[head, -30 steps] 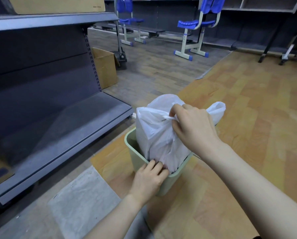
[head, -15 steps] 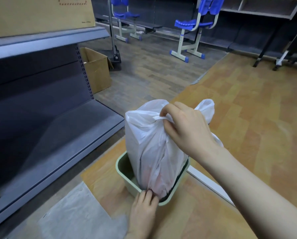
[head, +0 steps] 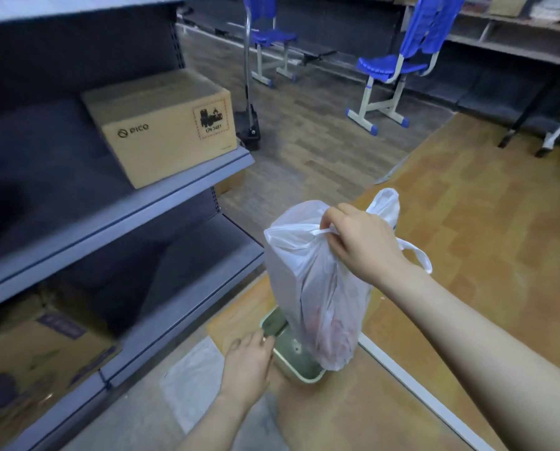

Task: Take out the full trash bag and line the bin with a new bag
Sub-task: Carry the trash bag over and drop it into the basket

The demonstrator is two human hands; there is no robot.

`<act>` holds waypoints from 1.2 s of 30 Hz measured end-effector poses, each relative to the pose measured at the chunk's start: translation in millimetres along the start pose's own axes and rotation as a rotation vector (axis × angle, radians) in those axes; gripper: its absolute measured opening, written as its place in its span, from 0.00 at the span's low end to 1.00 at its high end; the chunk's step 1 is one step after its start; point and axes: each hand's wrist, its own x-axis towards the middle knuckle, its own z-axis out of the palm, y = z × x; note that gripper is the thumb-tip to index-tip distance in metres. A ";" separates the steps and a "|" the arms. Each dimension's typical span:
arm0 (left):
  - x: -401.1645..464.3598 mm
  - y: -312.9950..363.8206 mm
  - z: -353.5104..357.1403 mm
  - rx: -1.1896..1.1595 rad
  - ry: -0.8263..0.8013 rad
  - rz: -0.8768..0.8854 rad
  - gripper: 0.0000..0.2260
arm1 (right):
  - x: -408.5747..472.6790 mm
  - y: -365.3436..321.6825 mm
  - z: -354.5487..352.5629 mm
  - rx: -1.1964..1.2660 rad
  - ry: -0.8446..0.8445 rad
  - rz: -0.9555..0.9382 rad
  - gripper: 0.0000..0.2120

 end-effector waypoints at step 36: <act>-331.4 -59.7 -456.7 0.362 0.228 -0.701 0.16 | -78.3 -383.5 -307.3 0.155 -0.190 -0.811 0.10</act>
